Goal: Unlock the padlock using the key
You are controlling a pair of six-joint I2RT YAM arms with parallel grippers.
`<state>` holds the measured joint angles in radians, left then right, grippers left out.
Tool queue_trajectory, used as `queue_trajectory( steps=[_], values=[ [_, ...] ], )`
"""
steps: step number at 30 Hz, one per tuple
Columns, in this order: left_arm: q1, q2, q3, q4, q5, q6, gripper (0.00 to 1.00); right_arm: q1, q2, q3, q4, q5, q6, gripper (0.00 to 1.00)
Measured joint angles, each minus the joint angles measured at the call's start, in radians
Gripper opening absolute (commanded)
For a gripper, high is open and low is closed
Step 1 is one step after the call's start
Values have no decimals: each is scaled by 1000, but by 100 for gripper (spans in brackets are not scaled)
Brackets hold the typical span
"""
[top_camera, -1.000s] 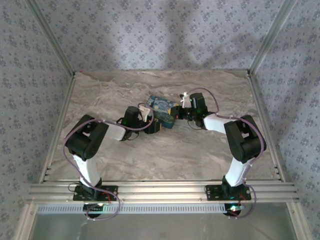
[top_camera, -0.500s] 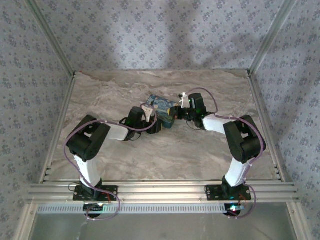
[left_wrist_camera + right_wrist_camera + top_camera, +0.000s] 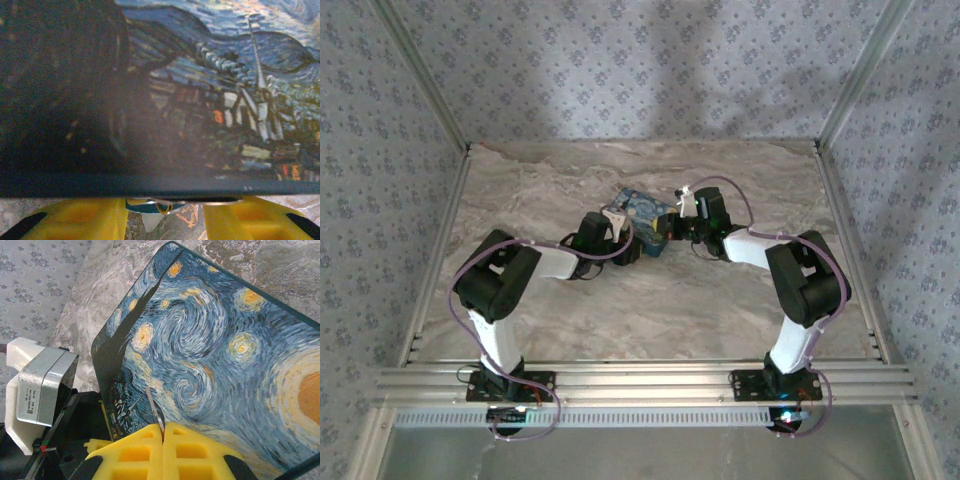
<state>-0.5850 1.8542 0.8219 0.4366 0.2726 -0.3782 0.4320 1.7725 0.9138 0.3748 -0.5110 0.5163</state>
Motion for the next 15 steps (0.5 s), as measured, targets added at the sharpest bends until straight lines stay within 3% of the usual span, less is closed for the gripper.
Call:
queue_trajectory(
  steps=[15],
  values=[
    [0,0,0,-2,-5,-15,24,5,-6,-2,-3,10,0,0]
  ],
)
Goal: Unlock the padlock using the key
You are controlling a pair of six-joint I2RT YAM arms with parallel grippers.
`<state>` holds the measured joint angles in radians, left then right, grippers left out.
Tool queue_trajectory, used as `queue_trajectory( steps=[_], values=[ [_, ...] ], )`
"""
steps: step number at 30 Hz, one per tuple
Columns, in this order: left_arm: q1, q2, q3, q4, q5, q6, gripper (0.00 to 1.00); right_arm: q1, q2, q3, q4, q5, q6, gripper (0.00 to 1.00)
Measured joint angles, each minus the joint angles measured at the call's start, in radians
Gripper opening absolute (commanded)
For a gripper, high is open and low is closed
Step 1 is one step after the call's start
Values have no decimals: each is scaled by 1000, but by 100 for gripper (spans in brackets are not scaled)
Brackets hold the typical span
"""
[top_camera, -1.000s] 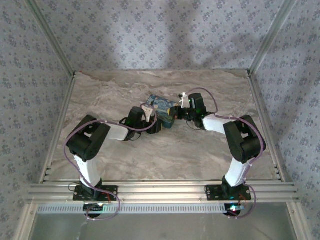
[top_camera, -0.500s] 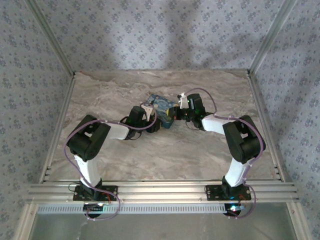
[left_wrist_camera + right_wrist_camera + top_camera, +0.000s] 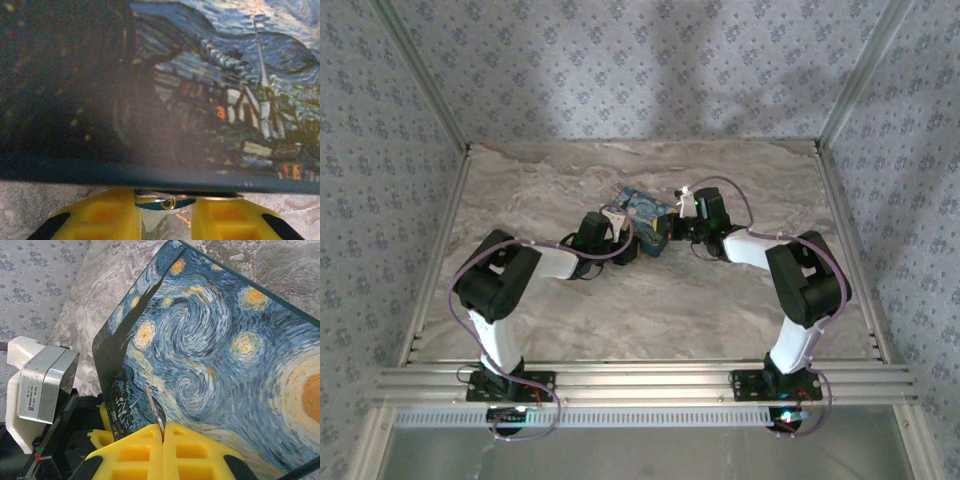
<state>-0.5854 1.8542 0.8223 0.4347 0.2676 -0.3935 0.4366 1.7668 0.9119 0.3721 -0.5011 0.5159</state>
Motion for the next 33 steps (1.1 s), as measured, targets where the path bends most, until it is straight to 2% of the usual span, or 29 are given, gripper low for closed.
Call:
queue_trajectory(
  steps=[10,24,33],
  values=[
    [0,-5,0,-8,11,-24,23,5,-36,-8,-56,10,-18,0],
    [0,-39,40,-138,119,-137,19,11,-257,-134,-108,62,-125,0],
    [0,-75,74,-182,182,-235,19,92,-388,-278,-114,138,-217,0]
  ],
)
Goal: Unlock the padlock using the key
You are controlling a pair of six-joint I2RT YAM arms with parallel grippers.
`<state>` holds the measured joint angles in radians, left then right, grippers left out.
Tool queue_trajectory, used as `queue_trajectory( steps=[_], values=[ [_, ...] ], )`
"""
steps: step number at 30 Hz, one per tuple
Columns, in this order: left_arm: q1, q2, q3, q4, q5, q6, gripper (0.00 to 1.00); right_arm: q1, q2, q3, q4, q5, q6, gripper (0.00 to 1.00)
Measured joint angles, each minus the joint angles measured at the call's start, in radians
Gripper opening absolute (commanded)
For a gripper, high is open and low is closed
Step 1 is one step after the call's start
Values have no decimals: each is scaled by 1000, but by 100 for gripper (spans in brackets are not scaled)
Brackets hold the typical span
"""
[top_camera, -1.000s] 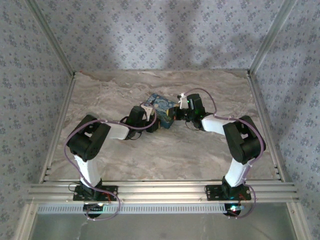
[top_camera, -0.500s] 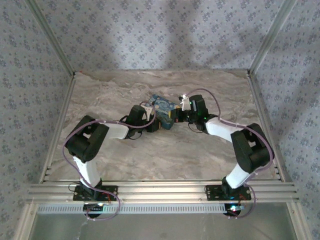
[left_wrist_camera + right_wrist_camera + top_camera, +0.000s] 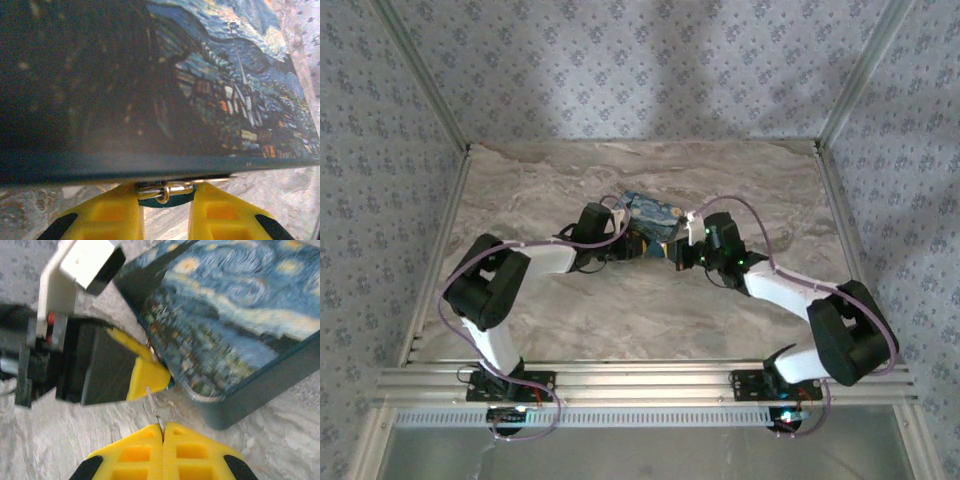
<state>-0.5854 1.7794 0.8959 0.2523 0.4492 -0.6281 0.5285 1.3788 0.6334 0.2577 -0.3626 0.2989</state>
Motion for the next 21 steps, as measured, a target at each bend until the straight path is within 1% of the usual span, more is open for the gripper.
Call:
queue_trajectory(
  steps=[5,11,21],
  values=[
    [0,-1,3,-18,23,-71,18,61,-45,-98,33,74,-36,0],
    [0,-2,3,-25,43,-150,18,124,-51,-185,119,174,-64,0],
    [-6,-13,3,-32,53,-228,18,174,21,-200,269,274,-79,0]
  ],
)
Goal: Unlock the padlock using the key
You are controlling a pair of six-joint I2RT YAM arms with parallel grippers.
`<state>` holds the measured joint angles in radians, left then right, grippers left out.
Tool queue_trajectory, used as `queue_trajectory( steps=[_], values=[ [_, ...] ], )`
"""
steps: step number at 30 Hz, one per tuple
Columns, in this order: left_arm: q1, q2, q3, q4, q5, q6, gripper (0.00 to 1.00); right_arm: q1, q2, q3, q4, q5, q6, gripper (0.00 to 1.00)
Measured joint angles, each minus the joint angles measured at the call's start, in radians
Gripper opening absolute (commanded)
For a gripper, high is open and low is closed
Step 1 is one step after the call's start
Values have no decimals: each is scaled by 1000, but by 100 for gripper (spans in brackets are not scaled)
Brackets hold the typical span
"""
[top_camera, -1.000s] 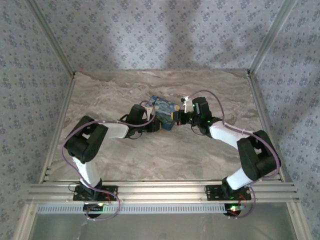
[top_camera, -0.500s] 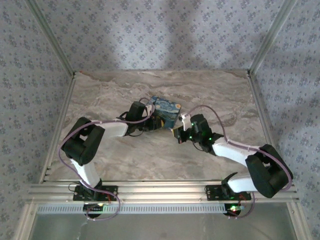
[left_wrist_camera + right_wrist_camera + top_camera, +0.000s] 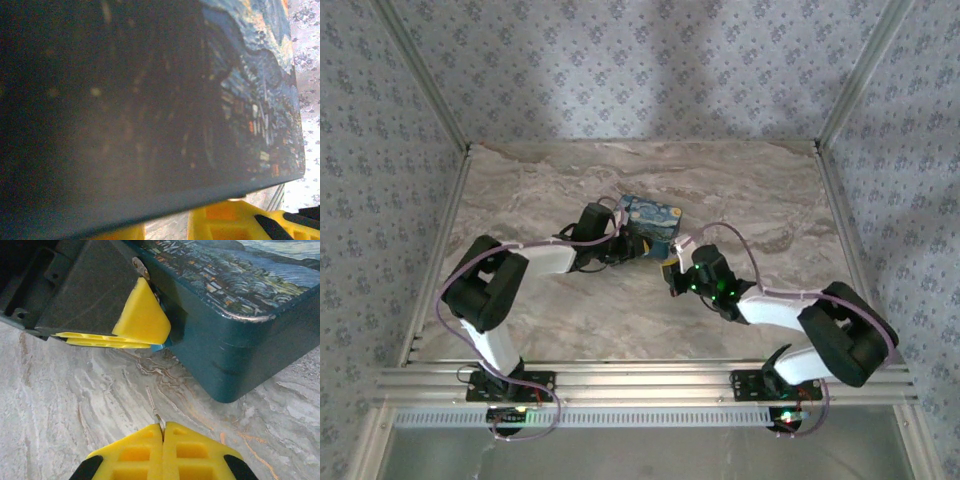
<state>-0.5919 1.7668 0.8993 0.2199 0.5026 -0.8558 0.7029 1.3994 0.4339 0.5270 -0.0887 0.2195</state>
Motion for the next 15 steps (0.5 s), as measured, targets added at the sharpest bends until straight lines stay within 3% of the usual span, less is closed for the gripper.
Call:
queue_trajectory(
  steps=[15],
  values=[
    [-6,0,0,0,10,-77,18,23,125,0,143,56,5,0]
  ],
)
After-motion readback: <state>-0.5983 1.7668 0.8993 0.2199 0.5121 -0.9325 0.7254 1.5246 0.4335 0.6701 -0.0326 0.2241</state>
